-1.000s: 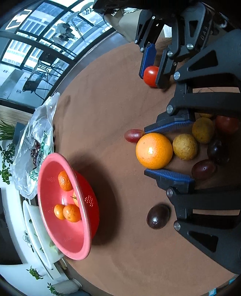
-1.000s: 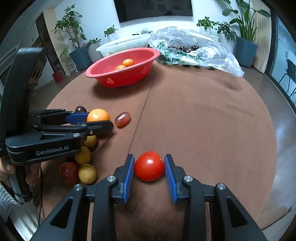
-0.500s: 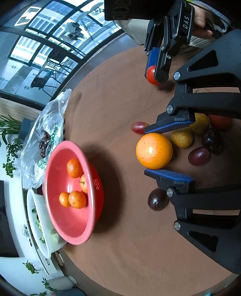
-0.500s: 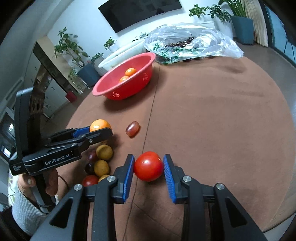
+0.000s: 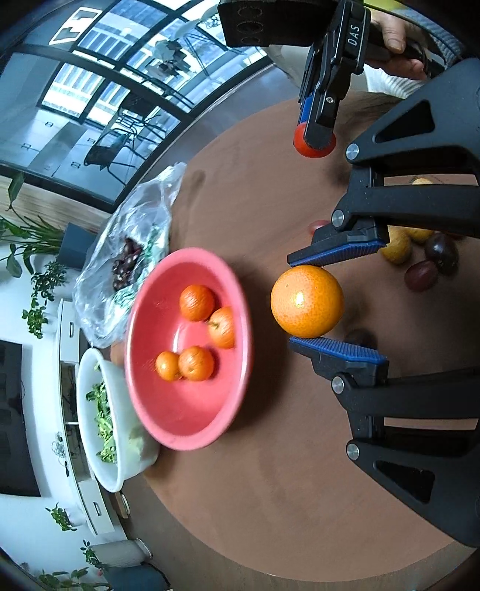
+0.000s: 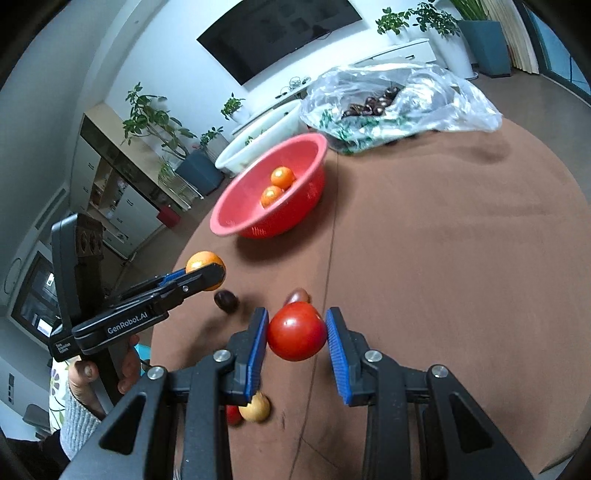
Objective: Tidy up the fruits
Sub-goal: 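Lift the orange with the left gripper while the right gripper lifts the tomato, then carry the orange and tomato into the red bowl and open both grippers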
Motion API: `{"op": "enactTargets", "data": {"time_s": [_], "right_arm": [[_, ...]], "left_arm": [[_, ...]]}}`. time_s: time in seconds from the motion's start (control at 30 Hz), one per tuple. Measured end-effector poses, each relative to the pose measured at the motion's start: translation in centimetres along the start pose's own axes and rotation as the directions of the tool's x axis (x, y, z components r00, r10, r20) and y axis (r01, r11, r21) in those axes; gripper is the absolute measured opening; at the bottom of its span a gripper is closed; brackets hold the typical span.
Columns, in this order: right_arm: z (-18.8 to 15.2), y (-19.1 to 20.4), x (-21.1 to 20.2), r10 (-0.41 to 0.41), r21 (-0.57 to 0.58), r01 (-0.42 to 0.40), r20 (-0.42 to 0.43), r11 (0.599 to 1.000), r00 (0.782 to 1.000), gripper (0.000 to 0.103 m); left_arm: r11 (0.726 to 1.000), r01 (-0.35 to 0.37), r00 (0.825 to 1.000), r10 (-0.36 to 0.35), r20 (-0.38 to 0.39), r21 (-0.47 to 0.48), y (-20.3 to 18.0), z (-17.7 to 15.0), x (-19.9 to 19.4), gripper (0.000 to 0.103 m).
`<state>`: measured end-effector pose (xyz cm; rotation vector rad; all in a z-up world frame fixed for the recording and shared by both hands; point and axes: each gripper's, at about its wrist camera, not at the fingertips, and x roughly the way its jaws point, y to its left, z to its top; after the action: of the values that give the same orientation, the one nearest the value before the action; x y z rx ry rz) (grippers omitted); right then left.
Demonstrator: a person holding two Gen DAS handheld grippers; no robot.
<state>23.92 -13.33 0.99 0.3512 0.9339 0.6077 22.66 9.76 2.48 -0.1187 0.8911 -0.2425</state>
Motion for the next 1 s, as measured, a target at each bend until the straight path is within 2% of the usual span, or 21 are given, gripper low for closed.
{"op": "enactTargets", "data": {"time_s": [0.57,0.83,1.0], "right_arm": [[6.4,1.6,2.7,0.025,-0.047,-0.024,0.031,0.999,0.999,0.035],[9.8,2.2,5.0,0.012,-0.084,-0.01,0.031,0.996,0.999,0.035],[11.1,2.4,6.5,0.005,-0.102,-0.003,0.02,0.995,1.0,0.035]], "left_arm": [[0.999,-0.047,0.998,0.047,0.037,-0.004,2.6,5.1,1.5,0.036],[0.998,-0.07,0.997,0.07,0.025,0.007,3.4,6.3,3.3,0.036],[0.994,-0.109,0.994,0.109,0.022,0.03,3.4,6.7,4.4,0.036]]}}
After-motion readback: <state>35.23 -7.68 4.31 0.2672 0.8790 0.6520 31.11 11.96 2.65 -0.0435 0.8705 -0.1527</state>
